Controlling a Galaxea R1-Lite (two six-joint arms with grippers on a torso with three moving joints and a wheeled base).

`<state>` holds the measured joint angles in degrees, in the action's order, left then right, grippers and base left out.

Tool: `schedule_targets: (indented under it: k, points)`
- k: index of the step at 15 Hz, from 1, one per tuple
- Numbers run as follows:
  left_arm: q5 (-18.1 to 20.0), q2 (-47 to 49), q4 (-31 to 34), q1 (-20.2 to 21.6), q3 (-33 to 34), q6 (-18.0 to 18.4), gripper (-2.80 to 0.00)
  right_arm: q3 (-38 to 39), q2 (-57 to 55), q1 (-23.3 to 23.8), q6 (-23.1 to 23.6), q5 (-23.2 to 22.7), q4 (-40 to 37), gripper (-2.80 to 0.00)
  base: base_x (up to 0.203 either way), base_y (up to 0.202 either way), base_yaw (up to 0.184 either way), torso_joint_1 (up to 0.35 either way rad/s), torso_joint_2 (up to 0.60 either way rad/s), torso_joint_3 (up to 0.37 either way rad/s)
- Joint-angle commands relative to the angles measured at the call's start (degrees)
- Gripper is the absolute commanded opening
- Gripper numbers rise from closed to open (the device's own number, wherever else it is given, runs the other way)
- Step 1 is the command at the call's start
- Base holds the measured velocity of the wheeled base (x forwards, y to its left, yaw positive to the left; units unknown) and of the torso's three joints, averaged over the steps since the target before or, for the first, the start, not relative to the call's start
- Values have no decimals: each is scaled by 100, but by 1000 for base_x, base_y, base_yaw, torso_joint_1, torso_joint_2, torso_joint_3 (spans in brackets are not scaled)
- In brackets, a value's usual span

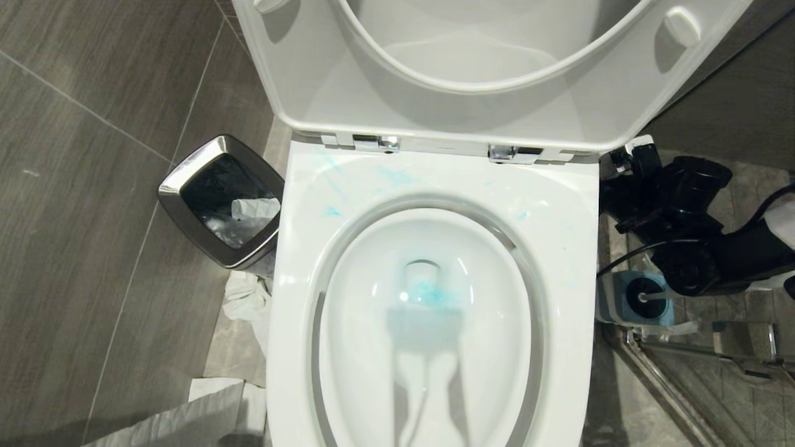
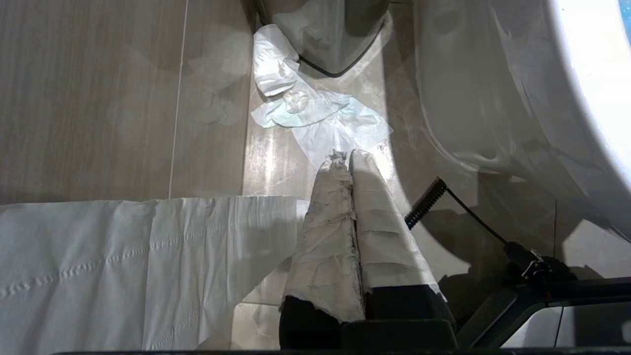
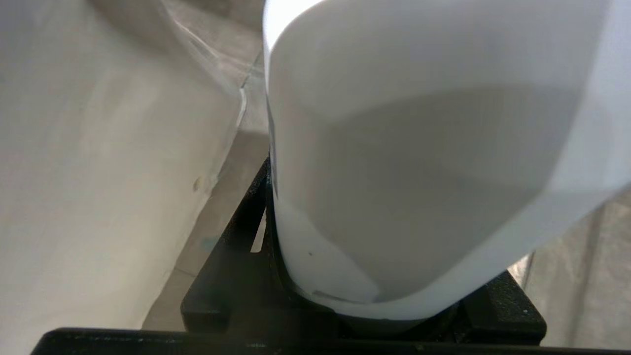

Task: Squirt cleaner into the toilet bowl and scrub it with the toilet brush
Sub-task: Place the cleaning agent on the floor

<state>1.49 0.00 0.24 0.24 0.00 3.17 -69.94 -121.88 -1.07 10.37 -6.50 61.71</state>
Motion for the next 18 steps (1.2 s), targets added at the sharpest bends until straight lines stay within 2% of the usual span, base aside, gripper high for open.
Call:
schedule_targets:
  k: [1, 12, 15, 18]
  points:
    - [1, 9, 3, 2, 9, 8, -280, -37, -29, -16, 9, -9, 34, -280, 0, 0, 0, 6, 7, -34]
    - [1, 9, 11, 2, 9, 52, -280, -204, -11, -33, 53, -9, 17, -280, 0, 0, 0, 2, 1, -128]
    - [-8, 9, 11, 2, 9, -127, -280, -230, -37, -33, 62, -18, 40, -280, 0, 0, 0, 1, 1, -22]
    - [-8, 9, 11, 2, 9, -141, -280, -239, -125, -33, 71, -27, 172, -280, 0, 0, 0, 0, 0, 0]
